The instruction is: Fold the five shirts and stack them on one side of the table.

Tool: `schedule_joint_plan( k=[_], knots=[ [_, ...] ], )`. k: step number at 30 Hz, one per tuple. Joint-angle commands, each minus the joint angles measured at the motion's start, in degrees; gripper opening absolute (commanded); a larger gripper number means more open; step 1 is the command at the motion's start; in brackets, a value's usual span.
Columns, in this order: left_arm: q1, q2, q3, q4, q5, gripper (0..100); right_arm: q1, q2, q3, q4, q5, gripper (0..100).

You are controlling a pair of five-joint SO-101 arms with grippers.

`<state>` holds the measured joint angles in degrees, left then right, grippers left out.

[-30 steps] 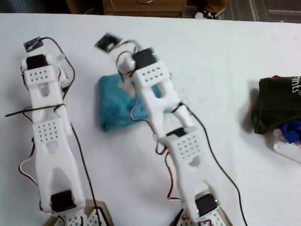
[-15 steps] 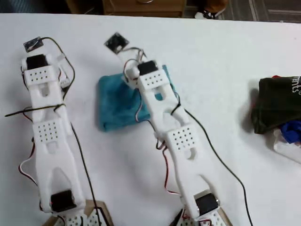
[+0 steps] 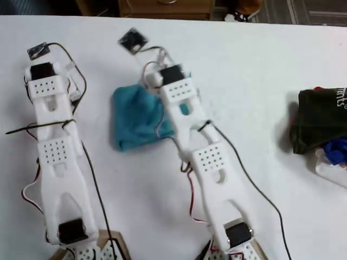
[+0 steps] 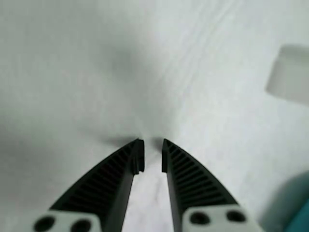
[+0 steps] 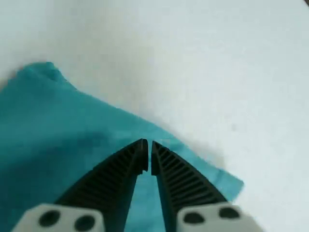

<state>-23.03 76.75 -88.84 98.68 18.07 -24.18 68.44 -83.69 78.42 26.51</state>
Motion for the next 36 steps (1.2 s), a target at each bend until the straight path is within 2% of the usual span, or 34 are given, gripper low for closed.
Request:
schedule_joint_plan(
  k=[1, 4, 7, 10, 14, 21, 26, 30, 36],
  knots=[
    [1.05, -0.44, -1.27, -0.62, -0.7, 9, 5.23, -7.08, -3.78, 10.07, 0.26, 2.5],
    [1.05, -0.44, -1.27, -0.79, -0.7, 9, 8.75, -9.8, -3.96, 17.27, 0.26, 4.1],
    [1.05, -0.44, -1.27, -0.79, -0.7, 9, 9.98, -11.65, -3.08, 23.34, 0.26, 11.4],
    [1.05, -0.44, -1.27, -0.79, -0.7, 9, 10.59, -12.79, 1.32, 23.16, 0.26, 18.5],
    [1.05, -0.44, -1.27, -0.79, -0.7, 9, 8.4, -15.16, 7.65, 23.16, -0.35, 21.4],
    [1.05, -0.44, -1.27, -0.79, -0.7, 9, 7.69, -24.22, 24.0, 23.16, -10.29, 26.3],
    [1.05, -0.44, -1.27, -0.79, -0.7, 9, 7.78, -27.12, 35.52, 22.64, -12.04, 27.6],
    [1.05, -0.44, -1.27, -0.79, -0.7, 9, 7.69, -26.15, 33.14, 20.09, -12.31, 27.6],
    [1.32, -0.44, -1.27, -0.53, -0.7, 9, 8.13, -25.8, 24.26, 23.08, -11.87, 27.6]
  ],
)
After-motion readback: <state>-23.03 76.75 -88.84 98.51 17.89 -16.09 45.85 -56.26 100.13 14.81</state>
